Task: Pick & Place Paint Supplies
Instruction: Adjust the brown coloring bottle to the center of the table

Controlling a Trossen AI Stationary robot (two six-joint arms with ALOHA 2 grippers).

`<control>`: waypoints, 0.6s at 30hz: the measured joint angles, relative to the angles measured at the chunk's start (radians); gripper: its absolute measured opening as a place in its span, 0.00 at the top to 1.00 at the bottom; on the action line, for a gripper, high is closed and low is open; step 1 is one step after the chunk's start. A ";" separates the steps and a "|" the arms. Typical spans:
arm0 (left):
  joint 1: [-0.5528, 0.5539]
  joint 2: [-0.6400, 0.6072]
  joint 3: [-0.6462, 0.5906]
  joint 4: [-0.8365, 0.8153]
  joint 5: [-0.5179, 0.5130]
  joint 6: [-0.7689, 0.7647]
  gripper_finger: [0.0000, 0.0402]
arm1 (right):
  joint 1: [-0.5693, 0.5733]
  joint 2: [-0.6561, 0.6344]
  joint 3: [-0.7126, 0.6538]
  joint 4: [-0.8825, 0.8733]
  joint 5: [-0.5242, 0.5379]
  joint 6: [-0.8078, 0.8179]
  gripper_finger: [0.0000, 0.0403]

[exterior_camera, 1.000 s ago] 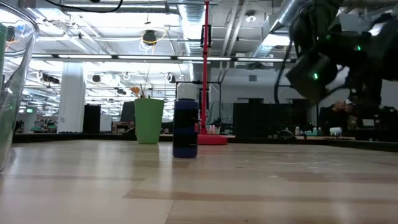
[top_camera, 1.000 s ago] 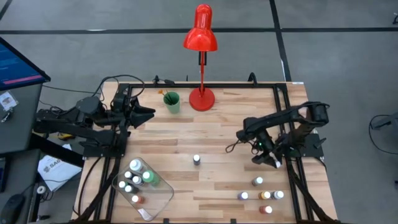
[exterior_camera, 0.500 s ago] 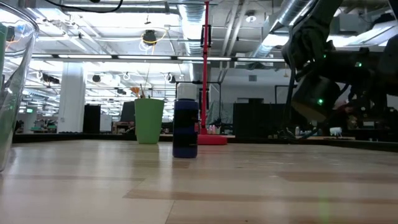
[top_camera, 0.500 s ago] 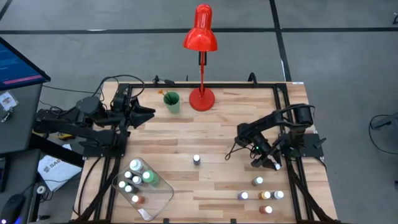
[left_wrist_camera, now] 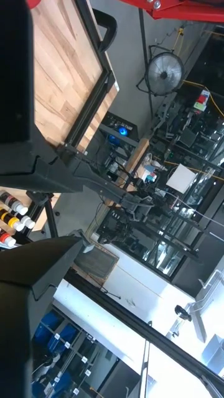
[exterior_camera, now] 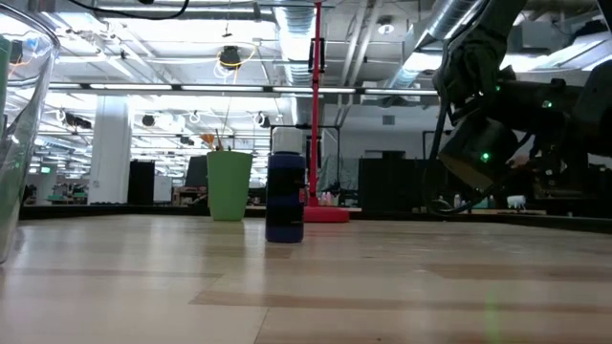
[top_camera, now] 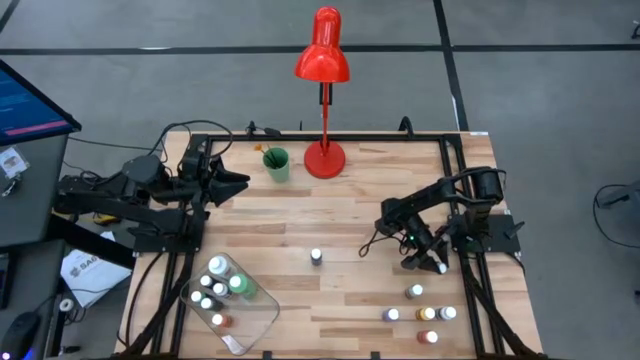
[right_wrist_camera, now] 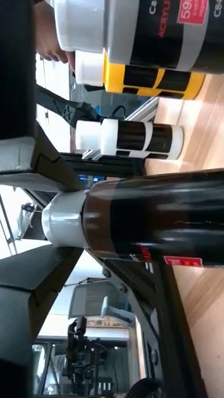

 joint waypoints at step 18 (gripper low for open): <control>0.000 0.000 0.000 0.000 0.000 0.000 0.72 | -0.002 -0.003 0.061 0.008 0.071 -0.021 0.57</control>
